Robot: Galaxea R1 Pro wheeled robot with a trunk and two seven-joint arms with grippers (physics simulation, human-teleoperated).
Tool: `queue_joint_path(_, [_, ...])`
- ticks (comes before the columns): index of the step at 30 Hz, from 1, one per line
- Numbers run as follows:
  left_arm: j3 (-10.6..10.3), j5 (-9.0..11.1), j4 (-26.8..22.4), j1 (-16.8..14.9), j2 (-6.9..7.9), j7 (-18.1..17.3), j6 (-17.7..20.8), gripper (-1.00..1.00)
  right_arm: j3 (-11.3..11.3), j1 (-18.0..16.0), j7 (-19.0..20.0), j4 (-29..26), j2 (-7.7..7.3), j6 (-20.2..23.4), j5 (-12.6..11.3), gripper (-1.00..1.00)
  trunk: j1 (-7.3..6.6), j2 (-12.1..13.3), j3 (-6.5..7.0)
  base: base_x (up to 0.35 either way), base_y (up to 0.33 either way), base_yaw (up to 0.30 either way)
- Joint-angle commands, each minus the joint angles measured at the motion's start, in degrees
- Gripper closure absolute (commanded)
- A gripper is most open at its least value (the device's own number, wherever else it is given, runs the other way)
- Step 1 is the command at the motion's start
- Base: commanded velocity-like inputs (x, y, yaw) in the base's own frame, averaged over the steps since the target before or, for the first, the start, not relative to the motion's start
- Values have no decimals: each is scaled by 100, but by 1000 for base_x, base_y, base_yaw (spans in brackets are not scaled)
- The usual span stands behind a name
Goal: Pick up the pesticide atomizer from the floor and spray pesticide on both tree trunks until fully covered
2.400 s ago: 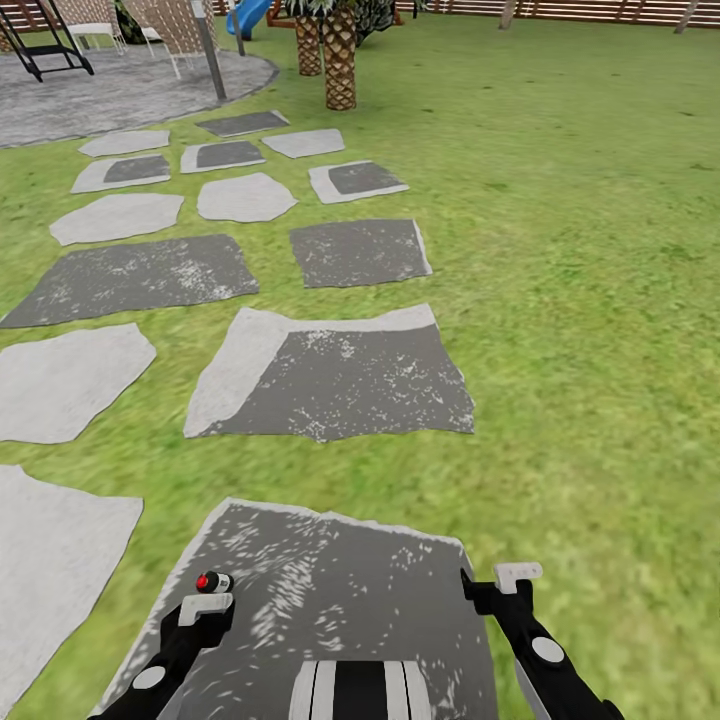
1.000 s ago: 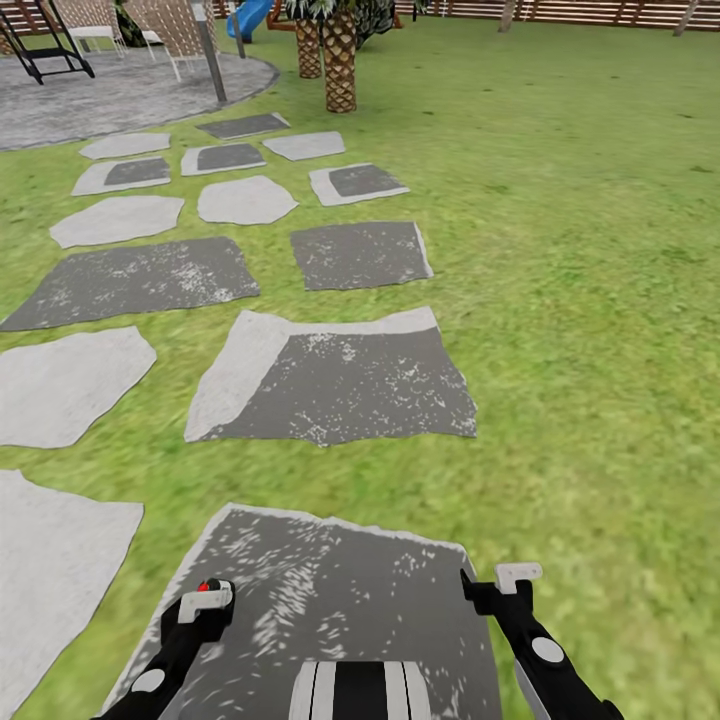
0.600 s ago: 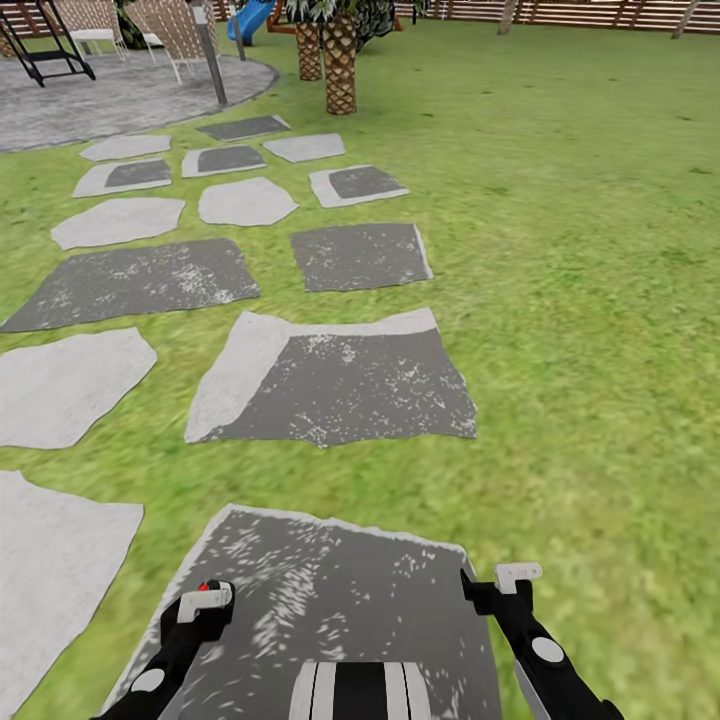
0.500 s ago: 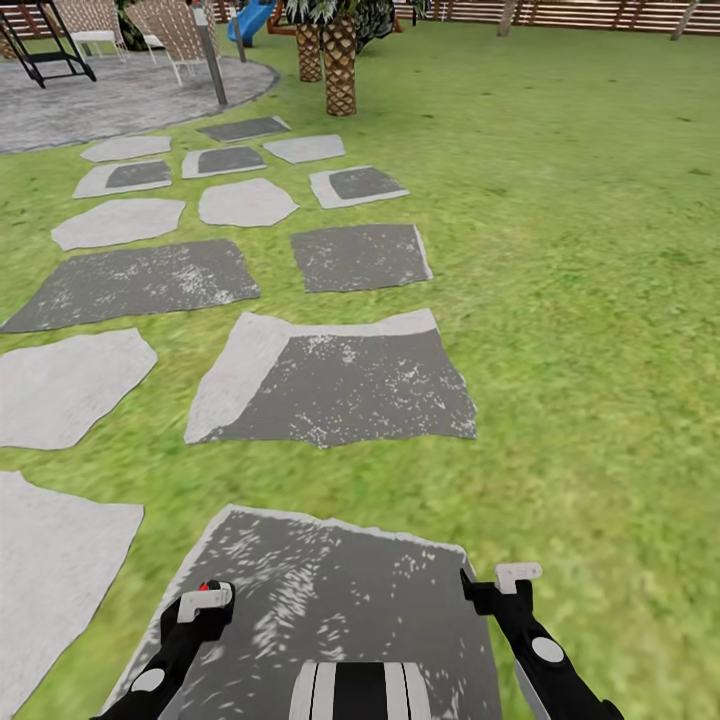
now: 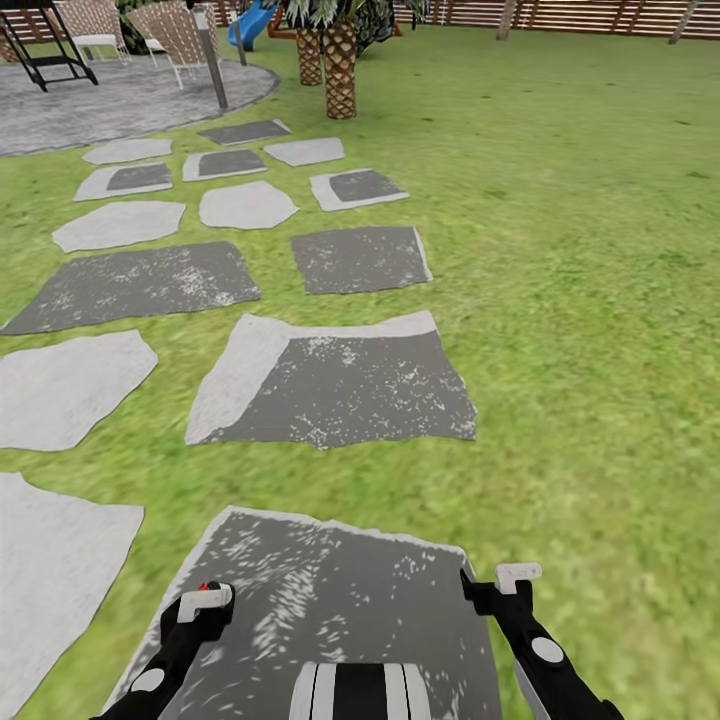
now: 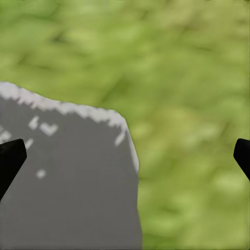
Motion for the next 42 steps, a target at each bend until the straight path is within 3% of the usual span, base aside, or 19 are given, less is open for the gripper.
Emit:
queue_joint_path(1, [13, -2, 5, -2, -1, -1, -19, -100, 11, 0, -2, 3, -4, -16, 10, -100, -1, -1, 1, 0, 0, 0])
queue_joint_path(24, [-1, -1, -13, -1, -1, -27, -28, -100, 11, 2, -2, 3, -2, -16, 10, -100, -1, -1, 47, 0, 0, -11])
queue_joint_path(25, [-1, -1, -13, 0, -1, -27, -28, 100, 11, 0, -2, 3, -3, -16, 10, -100, -1, -1, 47, 0, 0, 0])
queue_joint_path(42, [8, 17, -28, -1, -1, -39, -28, 100, 11, 0, -2, 3, -3, -16, 10, -100, -1, -1, 47, 0, 0, 0])
